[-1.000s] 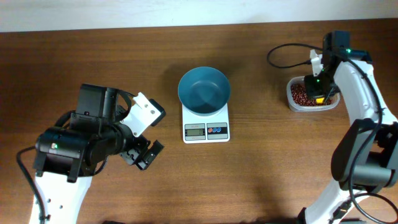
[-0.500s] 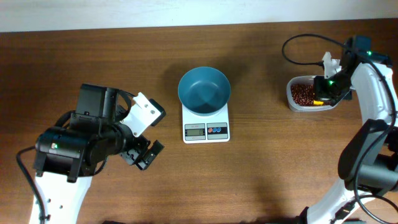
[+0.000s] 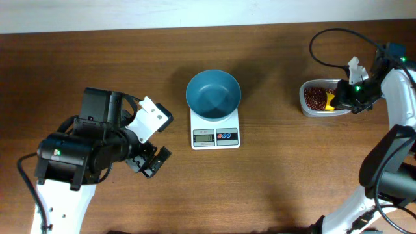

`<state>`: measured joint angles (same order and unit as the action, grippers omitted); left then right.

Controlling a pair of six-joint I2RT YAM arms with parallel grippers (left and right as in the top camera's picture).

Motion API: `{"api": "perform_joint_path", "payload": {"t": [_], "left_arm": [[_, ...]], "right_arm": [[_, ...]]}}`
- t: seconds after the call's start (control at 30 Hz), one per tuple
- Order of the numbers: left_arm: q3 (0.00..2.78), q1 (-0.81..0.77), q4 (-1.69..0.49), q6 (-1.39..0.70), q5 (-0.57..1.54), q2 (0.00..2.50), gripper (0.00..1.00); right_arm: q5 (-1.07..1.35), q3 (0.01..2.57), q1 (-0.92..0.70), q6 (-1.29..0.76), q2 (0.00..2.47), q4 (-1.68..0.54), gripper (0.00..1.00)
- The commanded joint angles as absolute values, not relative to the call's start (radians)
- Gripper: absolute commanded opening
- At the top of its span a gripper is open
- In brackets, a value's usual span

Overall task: Scoop item into bowl and weigh 50g on scale
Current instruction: 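Lower the yellow scoop with the right gripper into the bean tub, then drag the scoop through the beans with the right gripper and lift it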

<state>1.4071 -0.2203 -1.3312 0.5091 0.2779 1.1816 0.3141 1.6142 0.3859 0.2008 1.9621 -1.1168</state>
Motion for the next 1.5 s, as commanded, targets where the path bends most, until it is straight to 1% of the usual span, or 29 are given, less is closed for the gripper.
{"api": "perform_joint_path", "payload": {"t": [0.0, 0.2, 0.3, 0.47, 0.73, 0.93, 1.13, 1.3, 1.47], "left_arm": [[1.422, -0.216, -1.329, 0.525, 0.293, 1.176, 0.99], [1.422, -0.216, -1.329, 0.525, 0.293, 1.176, 0.99], [1.422, -0.216, -1.329, 0.525, 0.293, 1.176, 0.99], [1.422, -0.216, -1.329, 0.525, 0.293, 1.176, 0.99], [1.422, -0.216, -1.329, 0.525, 0.293, 1.176, 0.99], [1.422, -0.216, -1.329, 0.525, 0.293, 1.176, 0.99], [1.422, -0.216, -1.329, 0.525, 0.293, 1.176, 0.99], [1.422, -0.216, -1.329, 0.525, 0.293, 1.176, 0.99], [1.422, -0.216, -1.329, 0.525, 0.293, 1.176, 0.99]], "right_arm": [[0.422, 1.613, 0.402, 0.193, 1.989, -1.125, 0.04], [0.487, 1.611, 0.450, 0.182, 1.989, -1.129, 0.04], [0.488, 1.608, 0.454, 0.175, 1.989, -1.113, 0.04], [0.565, 1.604, 0.454, 0.155, 1.989, -1.103, 0.04], [0.570, 1.484, 0.454, 0.140, 1.989, -1.033, 0.04], [0.572, 1.460, 0.455, 0.141, 1.989, -1.036, 0.04], [0.573, 1.460, 0.504, 0.141, 1.989, -1.060, 0.04], [0.662, 1.460, 0.546, 0.146, 1.989, -1.068, 0.04], [0.663, 1.460, 0.550, 0.140, 1.989, -1.070, 0.04]]}}
